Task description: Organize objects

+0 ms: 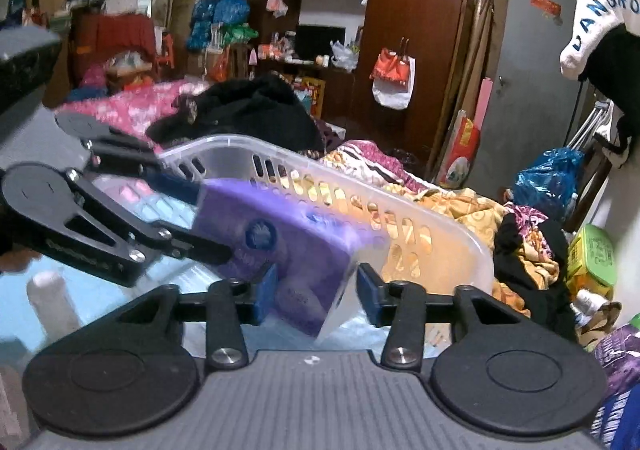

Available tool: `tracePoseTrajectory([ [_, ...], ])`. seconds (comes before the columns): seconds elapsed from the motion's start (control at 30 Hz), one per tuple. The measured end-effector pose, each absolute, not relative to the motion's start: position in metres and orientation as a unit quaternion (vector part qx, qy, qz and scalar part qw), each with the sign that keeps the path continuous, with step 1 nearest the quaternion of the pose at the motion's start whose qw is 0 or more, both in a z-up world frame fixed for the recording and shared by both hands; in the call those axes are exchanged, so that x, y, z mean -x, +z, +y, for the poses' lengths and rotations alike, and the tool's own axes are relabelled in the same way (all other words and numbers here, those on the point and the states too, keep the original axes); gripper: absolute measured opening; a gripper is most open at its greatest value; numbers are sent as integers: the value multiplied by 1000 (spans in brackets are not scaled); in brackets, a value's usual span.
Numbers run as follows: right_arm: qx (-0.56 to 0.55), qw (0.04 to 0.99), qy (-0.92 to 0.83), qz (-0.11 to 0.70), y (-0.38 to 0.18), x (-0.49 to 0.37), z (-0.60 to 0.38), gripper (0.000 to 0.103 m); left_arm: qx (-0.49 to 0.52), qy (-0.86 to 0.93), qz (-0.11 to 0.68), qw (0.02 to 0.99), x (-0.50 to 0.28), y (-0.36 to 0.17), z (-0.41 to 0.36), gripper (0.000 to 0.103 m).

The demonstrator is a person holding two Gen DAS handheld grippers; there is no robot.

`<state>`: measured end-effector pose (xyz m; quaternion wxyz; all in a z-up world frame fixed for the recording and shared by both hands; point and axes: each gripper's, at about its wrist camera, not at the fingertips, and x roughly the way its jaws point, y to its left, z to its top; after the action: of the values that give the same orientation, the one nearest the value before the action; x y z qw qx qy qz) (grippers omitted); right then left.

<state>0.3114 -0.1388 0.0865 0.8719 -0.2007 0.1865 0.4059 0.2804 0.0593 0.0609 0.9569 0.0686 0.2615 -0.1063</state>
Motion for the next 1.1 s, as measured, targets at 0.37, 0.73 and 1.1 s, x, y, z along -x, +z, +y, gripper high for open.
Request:
tracePoseTrajectory([
  [0.37,4,918,371,139,64,-214,-253,103,-14,-92,141,986,-135,55,71,90],
  [0.73,-54,920,354,158,-1,-151,-295,103,10,-66,141,988,-31,-25,41,90],
  [1.1,-62,929,327,160,-10,-155,-303,103,-13,-69,154,986,-24,-39,20,90],
])
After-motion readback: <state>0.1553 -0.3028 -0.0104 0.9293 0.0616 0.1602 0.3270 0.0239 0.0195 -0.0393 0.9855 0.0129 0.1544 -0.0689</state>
